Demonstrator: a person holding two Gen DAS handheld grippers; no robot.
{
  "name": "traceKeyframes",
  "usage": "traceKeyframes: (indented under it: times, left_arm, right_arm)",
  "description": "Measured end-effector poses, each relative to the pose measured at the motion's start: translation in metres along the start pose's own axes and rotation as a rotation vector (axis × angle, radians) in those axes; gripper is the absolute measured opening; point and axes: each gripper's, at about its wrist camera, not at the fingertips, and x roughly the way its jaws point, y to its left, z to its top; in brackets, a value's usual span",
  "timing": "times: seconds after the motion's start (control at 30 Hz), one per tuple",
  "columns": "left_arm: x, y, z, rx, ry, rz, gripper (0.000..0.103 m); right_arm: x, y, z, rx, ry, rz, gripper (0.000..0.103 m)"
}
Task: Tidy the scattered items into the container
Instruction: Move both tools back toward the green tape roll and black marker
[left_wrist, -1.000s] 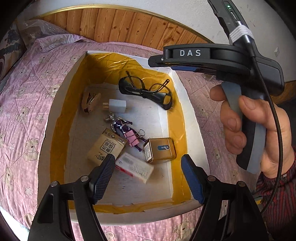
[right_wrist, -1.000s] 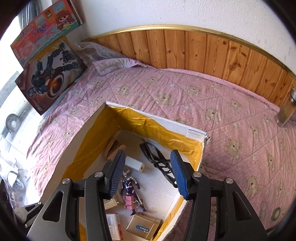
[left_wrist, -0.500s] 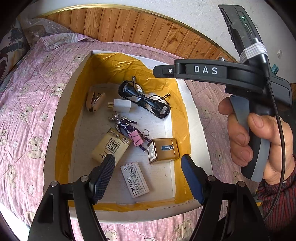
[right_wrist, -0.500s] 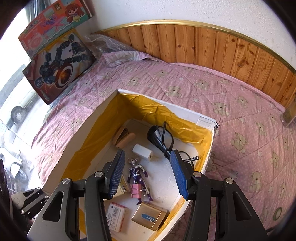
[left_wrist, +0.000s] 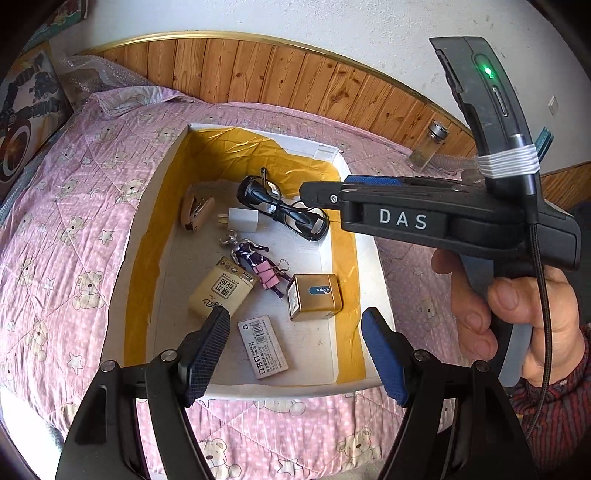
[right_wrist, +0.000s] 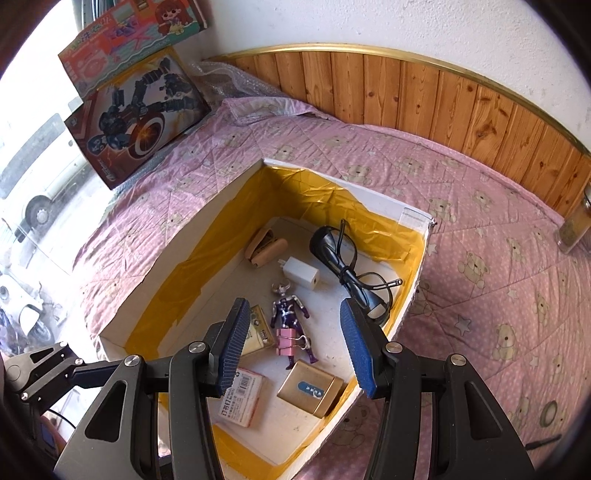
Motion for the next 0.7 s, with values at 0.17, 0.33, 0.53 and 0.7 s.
traceKeyframes:
  times: [0.17, 0.33, 0.53, 0.7]
  left_arm:
    - [-0.010, -0.010, -0.005, 0.022, -0.017, 0.006, 0.074]
    - [-0.021, -0.018, -0.011, 0.040, -0.031, 0.012, 0.074]
    - [-0.032, -0.028, -0.018, 0.050, -0.044, 0.018, 0.074]
    - [-0.039, -0.037, -0.024, 0.064, -0.053, 0.027, 0.074]
  right_arm:
    - [-0.010, 0.006, -0.010, -0.002, -0.007, 0.007, 0.054]
    - [-0.016, 0.013, -0.018, -0.012, -0.006, 0.013, 0.054]
    - [-0.027, 0.016, -0.029, -0.018, -0.014, 0.017, 0.054]
    - [-0.040, 0.021, -0.039, -0.019, -0.032, 0.026, 0.054]
